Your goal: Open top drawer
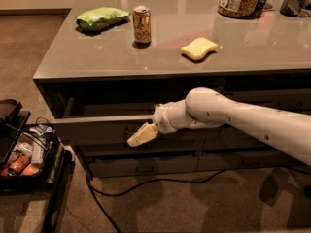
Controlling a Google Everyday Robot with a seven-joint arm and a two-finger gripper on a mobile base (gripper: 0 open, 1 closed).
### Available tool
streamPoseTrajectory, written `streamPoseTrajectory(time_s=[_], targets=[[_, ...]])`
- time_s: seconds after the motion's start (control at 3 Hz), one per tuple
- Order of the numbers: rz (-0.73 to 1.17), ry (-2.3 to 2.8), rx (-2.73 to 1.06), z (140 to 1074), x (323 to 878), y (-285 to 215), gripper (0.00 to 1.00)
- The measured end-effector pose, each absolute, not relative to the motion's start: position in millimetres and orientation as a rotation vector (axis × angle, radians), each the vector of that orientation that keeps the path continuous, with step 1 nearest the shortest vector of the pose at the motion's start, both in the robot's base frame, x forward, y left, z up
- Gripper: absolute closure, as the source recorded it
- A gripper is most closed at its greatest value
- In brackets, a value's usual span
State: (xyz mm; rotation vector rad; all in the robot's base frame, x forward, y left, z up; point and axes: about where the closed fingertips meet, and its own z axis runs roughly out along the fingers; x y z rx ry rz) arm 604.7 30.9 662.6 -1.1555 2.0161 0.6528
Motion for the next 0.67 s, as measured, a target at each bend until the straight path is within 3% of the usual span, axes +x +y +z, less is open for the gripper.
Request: streamPoseTrajectory(time_s=[0.67], targets=[[0.673, 2.015, -1.141, 665.3, 602.4, 31.0, 0.0]])
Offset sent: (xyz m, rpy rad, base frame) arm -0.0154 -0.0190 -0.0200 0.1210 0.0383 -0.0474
